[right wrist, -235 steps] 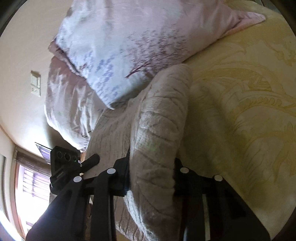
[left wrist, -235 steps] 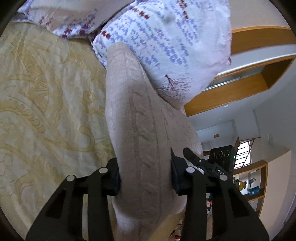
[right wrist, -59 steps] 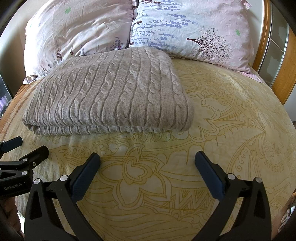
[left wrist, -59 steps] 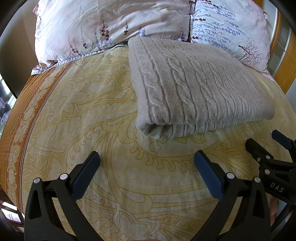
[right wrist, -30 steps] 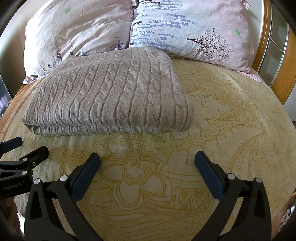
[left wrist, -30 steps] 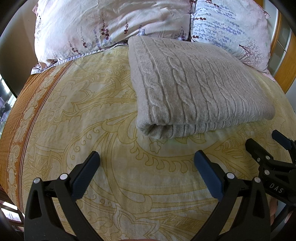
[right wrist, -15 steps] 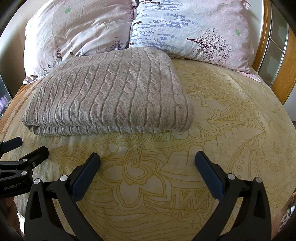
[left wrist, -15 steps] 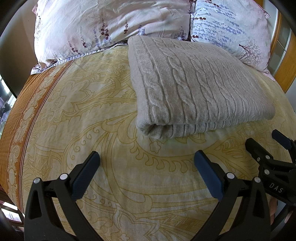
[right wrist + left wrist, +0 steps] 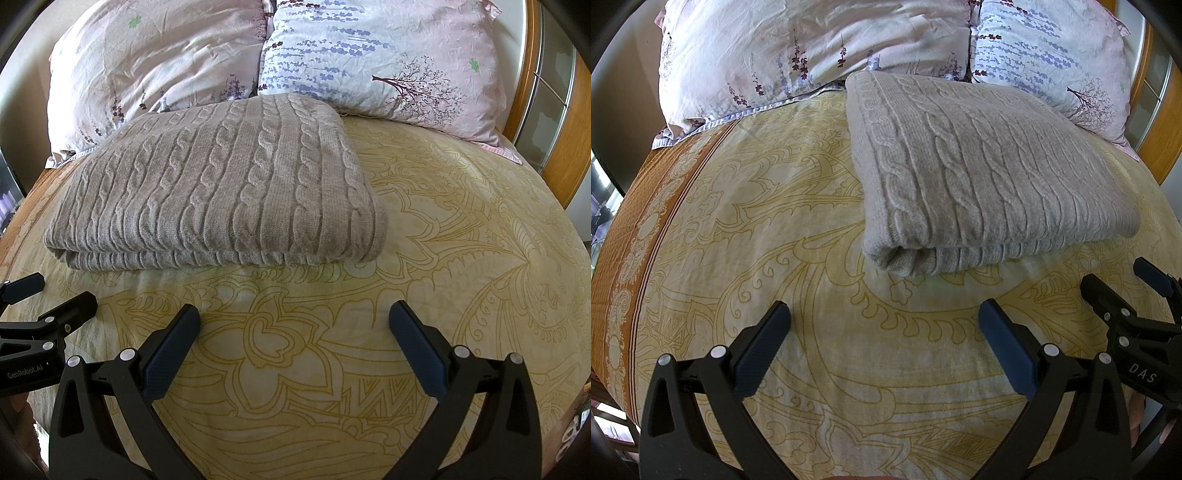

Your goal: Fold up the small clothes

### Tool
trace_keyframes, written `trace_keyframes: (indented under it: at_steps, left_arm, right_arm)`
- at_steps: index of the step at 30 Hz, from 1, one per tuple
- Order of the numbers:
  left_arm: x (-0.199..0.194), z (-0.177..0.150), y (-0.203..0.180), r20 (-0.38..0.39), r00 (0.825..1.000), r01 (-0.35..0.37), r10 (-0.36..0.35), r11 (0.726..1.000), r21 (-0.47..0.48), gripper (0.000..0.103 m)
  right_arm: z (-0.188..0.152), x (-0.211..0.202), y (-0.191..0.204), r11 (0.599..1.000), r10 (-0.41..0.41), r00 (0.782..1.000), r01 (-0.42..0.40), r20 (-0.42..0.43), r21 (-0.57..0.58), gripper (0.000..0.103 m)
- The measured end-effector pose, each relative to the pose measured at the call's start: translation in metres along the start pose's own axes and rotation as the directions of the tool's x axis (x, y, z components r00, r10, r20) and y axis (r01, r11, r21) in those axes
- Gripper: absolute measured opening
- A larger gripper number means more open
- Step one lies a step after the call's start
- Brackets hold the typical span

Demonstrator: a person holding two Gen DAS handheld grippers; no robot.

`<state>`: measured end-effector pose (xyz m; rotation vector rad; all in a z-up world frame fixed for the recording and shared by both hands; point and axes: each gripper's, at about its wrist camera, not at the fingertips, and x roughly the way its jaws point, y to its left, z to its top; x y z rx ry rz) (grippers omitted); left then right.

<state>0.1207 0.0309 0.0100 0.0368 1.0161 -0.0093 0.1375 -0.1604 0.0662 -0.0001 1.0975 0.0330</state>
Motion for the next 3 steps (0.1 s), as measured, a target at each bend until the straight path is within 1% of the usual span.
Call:
trace_keyframes:
  at_steps: [3]
  left_arm:
    - [-0.0002, -0.0005, 0.0001, 0.000, 1.000, 0.000, 0.000, 1.000, 0.000, 0.101]
  right_arm:
    - [0.0001, 0.0001, 0.0001, 1.000, 0.000, 1.000, 0.000, 0.000, 0.000, 0.102]
